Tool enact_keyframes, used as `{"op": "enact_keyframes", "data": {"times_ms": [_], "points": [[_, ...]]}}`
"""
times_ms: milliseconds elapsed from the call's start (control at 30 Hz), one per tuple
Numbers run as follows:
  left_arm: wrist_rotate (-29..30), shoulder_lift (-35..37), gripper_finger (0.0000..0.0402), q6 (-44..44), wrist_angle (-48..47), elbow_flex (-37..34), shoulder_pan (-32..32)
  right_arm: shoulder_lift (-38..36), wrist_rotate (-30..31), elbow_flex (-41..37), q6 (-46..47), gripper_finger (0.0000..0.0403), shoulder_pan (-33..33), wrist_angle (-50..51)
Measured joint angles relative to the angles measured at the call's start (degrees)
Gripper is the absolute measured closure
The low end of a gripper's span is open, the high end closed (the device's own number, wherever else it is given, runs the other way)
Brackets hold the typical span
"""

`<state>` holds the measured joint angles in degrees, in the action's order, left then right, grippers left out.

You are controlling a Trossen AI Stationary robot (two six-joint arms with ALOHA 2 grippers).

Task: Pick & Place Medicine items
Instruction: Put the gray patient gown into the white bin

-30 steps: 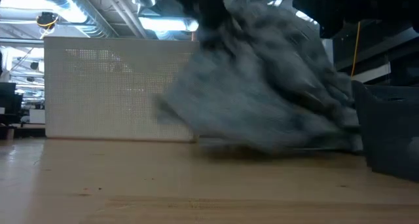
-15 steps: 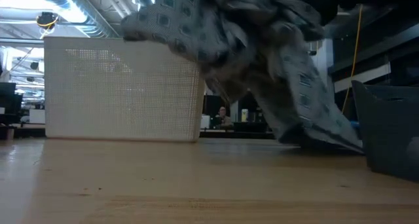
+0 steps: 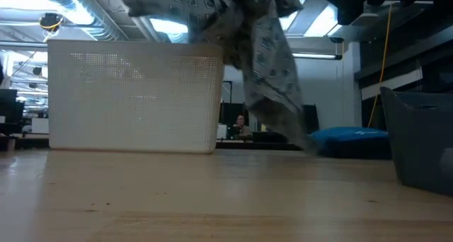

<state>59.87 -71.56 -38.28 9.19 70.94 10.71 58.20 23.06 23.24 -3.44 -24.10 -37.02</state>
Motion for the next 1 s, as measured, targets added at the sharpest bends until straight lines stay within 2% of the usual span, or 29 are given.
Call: {"op": "enact_keyframes", "data": {"times_ms": [367, 700, 833, 1000], "points": [[6.86, 5.7, 0.0398, -23.69, 20.45, 0.0, -0.01, 0.02, -0.19, 0.0, -0.02, 0.0193, 0.0, 0.23], [4.89, 10.62, 0.0398, -39.01, 39.94, 0.0, -0.01, 0.02, -0.21, -0.01, 0.72, 0.0193, 0.0, 0.74], [7.99, 12.79, 0.0398, -42.3, 40.62, 0.0, -0.03, 0.02, -0.21, -0.02, 1.14, 0.0193, 0.0, 1.08], [8.19, 14.24, 0.0398, -42.28, 41.13, -0.09, -2.89, 0.02, -0.31, -0.02, 1.51, 0.0193, 0.0, 1.1]]}}
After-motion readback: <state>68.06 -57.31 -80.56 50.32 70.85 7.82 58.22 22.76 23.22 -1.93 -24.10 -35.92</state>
